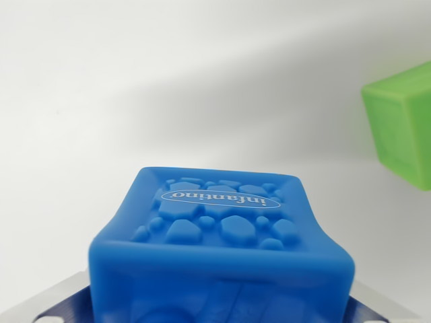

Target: Stack cube

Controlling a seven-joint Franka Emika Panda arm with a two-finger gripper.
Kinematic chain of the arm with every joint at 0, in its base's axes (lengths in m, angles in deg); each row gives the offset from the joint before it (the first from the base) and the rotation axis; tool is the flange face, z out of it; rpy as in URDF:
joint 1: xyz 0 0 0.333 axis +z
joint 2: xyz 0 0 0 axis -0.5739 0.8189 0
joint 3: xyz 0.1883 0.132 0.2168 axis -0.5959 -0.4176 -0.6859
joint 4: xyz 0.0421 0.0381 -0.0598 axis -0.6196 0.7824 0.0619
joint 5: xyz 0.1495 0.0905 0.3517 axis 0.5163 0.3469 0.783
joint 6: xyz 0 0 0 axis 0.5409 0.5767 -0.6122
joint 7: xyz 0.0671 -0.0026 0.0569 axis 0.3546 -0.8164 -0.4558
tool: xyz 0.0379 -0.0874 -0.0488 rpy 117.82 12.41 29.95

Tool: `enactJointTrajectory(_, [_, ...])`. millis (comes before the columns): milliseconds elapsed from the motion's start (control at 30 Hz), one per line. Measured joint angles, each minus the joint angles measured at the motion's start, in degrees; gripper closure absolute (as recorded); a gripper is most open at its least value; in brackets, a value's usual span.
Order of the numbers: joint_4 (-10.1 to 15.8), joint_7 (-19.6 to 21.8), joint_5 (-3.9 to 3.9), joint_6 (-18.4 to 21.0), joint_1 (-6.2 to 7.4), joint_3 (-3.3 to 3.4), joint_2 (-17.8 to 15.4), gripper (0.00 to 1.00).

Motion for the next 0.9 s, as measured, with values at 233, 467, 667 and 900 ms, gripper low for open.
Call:
enactJointTrajectory(233, [-0.5,-3.7,-0.08,1.0,-0.99,0.64,-0.5,1.00])
enactJointTrajectory(467, [-1.2,-7.6,-0.14,2.1,-1.93,1.37,-0.9,1.00])
enactJointTrajectory(667, [-1.8,-10.8,-0.20,3.0,-2.69,1.98,-1.2,1.00])
enactJointTrajectory(900, [-2.5,-14.4,-0.25,4.1,-3.53,2.65,-1.5,1.00])
